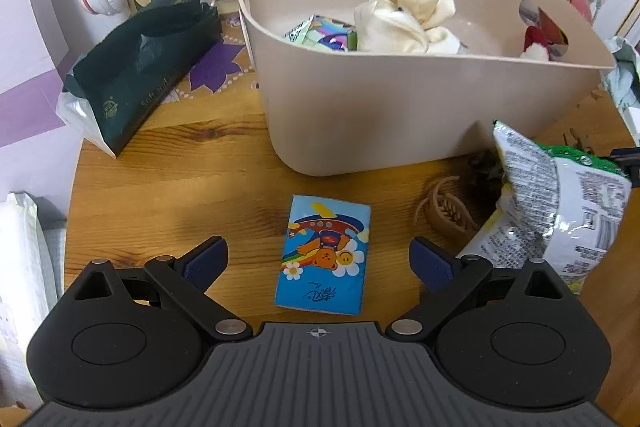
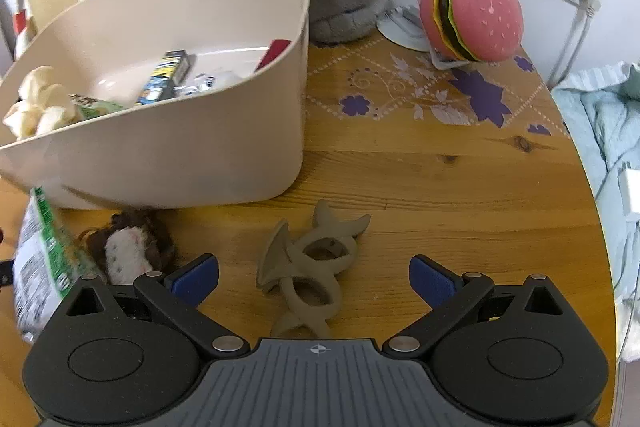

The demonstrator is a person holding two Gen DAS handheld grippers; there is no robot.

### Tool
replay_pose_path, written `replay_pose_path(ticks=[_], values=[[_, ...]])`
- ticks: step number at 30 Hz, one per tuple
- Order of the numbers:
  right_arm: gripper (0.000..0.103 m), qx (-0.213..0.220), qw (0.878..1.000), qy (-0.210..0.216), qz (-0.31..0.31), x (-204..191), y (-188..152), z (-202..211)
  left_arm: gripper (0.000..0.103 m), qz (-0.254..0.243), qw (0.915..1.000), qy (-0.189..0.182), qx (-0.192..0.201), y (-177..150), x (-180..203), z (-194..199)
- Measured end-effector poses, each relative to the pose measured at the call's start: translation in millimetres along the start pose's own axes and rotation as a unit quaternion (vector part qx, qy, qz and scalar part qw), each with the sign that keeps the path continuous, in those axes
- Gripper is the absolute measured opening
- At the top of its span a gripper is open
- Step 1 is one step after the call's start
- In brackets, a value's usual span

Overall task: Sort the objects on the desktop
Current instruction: 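Grasp the blue cartoon box with the left tool while the right grasps the brown hair claw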

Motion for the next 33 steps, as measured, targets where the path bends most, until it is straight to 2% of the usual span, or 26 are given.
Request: replay_pose_path(ticks=[5, 11, 16, 18, 19, 23, 25, 33], values=[[0.101, -0.008, 1.0, -0.01, -0.016, 0.4, 3.3, -11.3, 0.099, -0.002, 0.9998, 0.018, -0.005, 0.2, -0.2, -7.7], [0.088, -0.016, 1.0, -0.006, -0.023, 1.5, 4.7, -19.1, 0.099, -0.005, 0.9994, 0.027, -0.019, -0.5, 0.8, -17.7], [0.072, -0.016, 0.999, -0.001, -0.03, 2.2, 2.6, -23.2, 0.096, -0.018, 0.9988, 0.04, -0.021, -2.2, 2.4, -21.3], [0.063, -0.012, 0.999, 0.002, -0.031, 3.5, 3.1, -21.9, 0.09, -0.009, 0.9993, 0.031, -0.017, -2.6, -0.7, -21.3], [0.059, -0.006, 0.999, -0.005, -0.05, 4.0, 4.2, -21.6, 0.088, -0.008, 0.9994, 0.031, -0.013, -2.7, -1.3, -20.2], [0.052, -0.005, 0.999, -0.001, -0.053, 6.1, 3.4, -19.1, 0.062, -0.019, 0.9995, 0.024, 0.004, -0.7, -1.4, -15.3], [0.046, -0.003, 0.998, -0.003, -0.056, 6.1, 2.5, -17.6, 0.048, -0.025, 0.9995, 0.02, 0.007, 0.5, -0.3, -13.4], [0.045, -0.004, 0.997, 0.002, -0.073, 8.4, -4.6, -12.9, 0.047, -0.037, 0.9993, 0.011, 0.0, -5.5, 0.3, -8.0]])
Point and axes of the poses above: each gripper's, at about its wrist camera, not at the fingertips, and z roughly against the way its jaws point, x to its right, y to its top, the point moved 1 cm from there along -z, roughly the way its jaws point, and after that the axes turned 3 degrees about y, right-handed, at the moved point
